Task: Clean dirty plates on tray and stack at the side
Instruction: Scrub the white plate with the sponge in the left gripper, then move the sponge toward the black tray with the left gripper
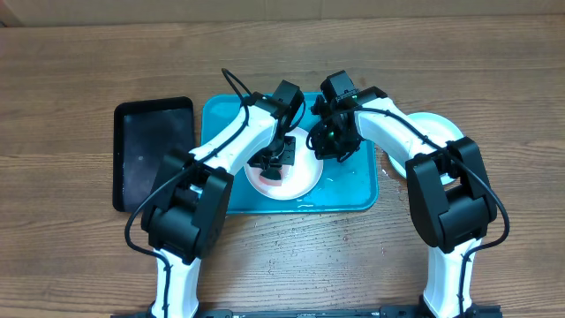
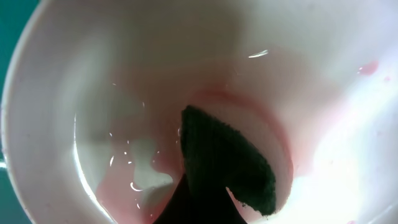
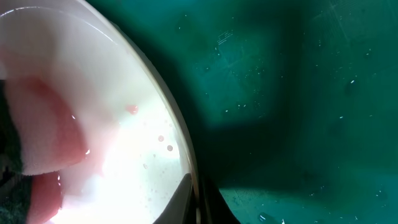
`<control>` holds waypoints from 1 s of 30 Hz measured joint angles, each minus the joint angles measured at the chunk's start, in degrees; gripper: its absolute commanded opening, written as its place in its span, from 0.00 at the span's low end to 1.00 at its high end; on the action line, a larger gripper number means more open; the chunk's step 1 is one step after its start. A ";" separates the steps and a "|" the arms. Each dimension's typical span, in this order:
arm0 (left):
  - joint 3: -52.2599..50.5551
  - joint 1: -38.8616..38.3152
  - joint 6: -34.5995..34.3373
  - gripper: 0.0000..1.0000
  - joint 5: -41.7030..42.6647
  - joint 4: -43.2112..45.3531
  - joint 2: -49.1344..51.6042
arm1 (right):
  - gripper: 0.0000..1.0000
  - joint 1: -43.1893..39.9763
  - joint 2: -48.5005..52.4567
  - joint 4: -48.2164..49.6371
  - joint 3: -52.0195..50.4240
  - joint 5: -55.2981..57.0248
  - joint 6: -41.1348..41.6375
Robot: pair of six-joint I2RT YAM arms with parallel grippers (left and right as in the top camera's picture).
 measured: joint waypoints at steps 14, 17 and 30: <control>1.31 1.66 -4.68 0.04 -10.32 2.54 -0.63 | 0.04 0.00 0.00 -0.13 0.02 0.35 0.33; 1.81 3.45 -4.68 0.04 -11.34 2.23 -1.97 | 0.04 -0.02 0.00 -0.13 0.04 0.35 0.44; 2.73 13.20 -4.66 0.04 -11.82 -4.11 -12.90 | 0.04 0.00 0.00 1.40 0.02 1.18 0.48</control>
